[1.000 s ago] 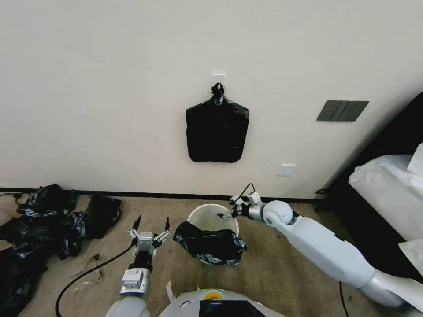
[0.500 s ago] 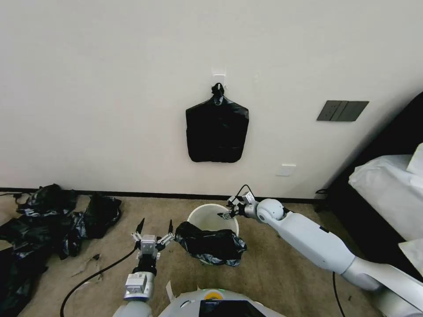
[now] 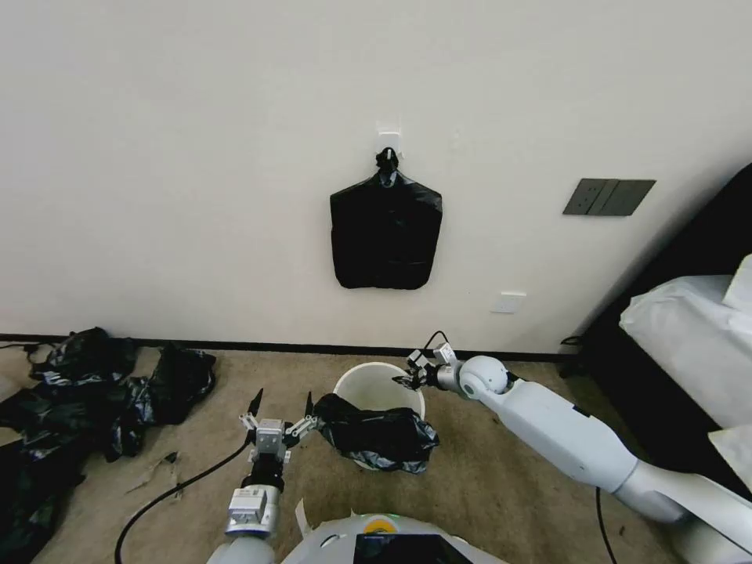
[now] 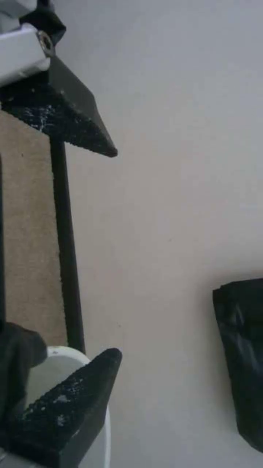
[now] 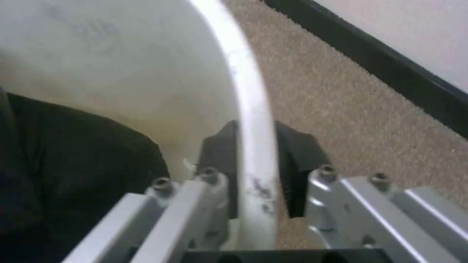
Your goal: Place a trash bag onto the trash bin.
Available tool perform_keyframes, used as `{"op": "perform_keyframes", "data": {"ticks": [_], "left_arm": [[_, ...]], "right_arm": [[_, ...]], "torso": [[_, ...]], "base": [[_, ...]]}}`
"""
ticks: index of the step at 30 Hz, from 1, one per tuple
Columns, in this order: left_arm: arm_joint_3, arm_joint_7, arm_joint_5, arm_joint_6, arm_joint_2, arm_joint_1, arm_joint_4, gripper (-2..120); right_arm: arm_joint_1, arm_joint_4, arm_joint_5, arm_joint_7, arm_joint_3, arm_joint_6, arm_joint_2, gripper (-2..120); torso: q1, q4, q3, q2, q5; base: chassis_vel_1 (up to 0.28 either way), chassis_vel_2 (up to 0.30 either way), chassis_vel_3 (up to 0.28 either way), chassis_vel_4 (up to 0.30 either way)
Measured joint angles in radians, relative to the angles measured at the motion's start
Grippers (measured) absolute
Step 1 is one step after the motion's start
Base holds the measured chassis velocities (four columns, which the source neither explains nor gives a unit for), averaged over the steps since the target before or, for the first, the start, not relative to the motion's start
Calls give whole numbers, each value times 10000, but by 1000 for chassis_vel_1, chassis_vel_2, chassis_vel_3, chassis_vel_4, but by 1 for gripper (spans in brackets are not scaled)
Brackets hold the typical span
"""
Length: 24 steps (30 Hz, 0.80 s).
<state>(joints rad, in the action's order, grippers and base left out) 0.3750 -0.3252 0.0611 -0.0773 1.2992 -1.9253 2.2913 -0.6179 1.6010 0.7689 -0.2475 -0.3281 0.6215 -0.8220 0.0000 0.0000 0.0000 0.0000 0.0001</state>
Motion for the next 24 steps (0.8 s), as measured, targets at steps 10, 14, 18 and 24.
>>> {"op": "perform_keyframes", "data": {"ticks": [10,14,18,24], "left_arm": [[-37,-33,-19,0,25,-5,32,100],[-15,-38,-85,8,8,17,40,100],[21,-40,-274,78,-22,68,43,100],[27,-42,-447,209,-83,248,27,100]], "right_arm": [[-168,229,476,480,185,117,91,5],[-430,687,1184,1293,502,311,156,4],[-756,1229,2811,3144,1026,541,83,3],[-1422,2257,5076,6596,1900,275,-53,3]], "torso": [[0,0,0,0,0],[0,-1,0,-1,-1],[0,-2,0,0,-3],[0,-1,0,0,-2]], "base": [[0,0,0,0],[0,0,0,0],[0,0,0,0],[0,0,0,0]]}}
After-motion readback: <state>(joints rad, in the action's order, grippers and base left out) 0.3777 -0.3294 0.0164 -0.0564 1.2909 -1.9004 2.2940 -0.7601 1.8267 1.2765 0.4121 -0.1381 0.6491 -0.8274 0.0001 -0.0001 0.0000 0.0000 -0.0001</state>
